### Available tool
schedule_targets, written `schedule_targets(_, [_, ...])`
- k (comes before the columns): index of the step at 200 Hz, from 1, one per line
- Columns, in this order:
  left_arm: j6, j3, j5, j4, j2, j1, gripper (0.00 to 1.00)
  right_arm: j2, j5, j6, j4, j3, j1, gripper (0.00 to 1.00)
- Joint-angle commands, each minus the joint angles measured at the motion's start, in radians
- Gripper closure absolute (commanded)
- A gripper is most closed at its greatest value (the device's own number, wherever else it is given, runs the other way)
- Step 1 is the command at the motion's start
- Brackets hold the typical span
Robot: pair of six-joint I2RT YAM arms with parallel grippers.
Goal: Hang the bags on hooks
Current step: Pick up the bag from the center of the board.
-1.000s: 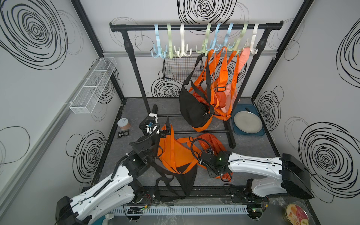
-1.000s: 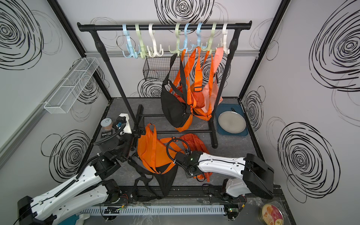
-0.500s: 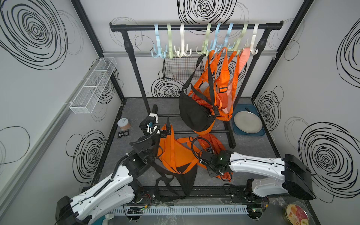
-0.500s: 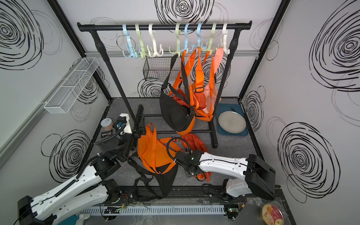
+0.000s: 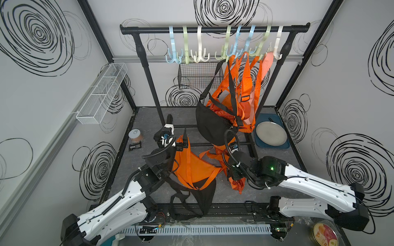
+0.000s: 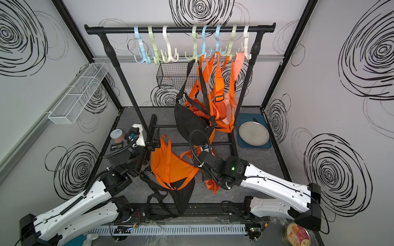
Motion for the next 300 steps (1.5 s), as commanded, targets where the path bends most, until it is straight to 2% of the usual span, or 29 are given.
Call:
schedule_targets(1, [0.015,-0.01,0.169,0.054,-0.026,-0.006,0.01,-0.097,-0.002,-0.132,0.087,0.027,0.019,1.0])
schedule_targets(22, [0.045,-0.026,0.487,0.049,-0.043,-0.015,0.01,-0.19,-0.002,-0.188,0.184,-0.006,0.021,1.0])
schedule_targets(37, [0.05,-0.017,0.616,0.017,-0.008,-0.051,0.01,-0.238,-0.013,-0.221,0.254,-0.032,0.021,1.0])
schedule_targets(56, [0.082,0.011,0.653,-0.042,0.055,-0.113,0.01,-0.27,-0.042,-0.254,0.299,-0.033,0.021,1.0])
schedule_targets(71, [0.07,0.005,0.657,-0.009,0.093,-0.142,0.01,-0.284,-0.084,-0.285,0.328,-0.033,0.021,1.0])
schedule_targets(122, [-0.071,0.025,0.811,0.121,0.251,-0.146,0.01,-0.288,-0.189,-0.341,0.362,-0.037,0.021,1.0])
schedule_targets(164, [-0.099,0.023,0.841,0.155,0.329,-0.18,0.01,-0.304,-0.23,-0.36,0.383,-0.043,0.021,1.0])
schedule_targets(202, [-0.206,0.023,0.92,0.256,0.376,-0.192,0.01,-0.319,-0.247,-0.364,0.395,-0.054,0.021,1.0])
schedule_targets(224, [-0.232,0.038,0.943,0.274,0.395,-0.23,0.01,-0.325,-0.261,-0.368,0.409,-0.055,0.021,1.0])
schedule_targets(253, [-0.181,0.063,0.887,0.223,0.407,-0.295,0.01,-0.327,-0.305,-0.38,0.426,-0.043,0.021,1.0])
schedule_targets(286, [-0.188,0.047,0.833,0.275,0.432,-0.315,0.01,-0.342,-0.383,-0.385,0.43,-0.011,0.021,1.0])
schedule_targets(300, [-0.204,0.028,0.808,0.323,0.432,-0.319,0.01,-0.355,-0.362,-0.386,0.418,-0.004,0.021,1.0])
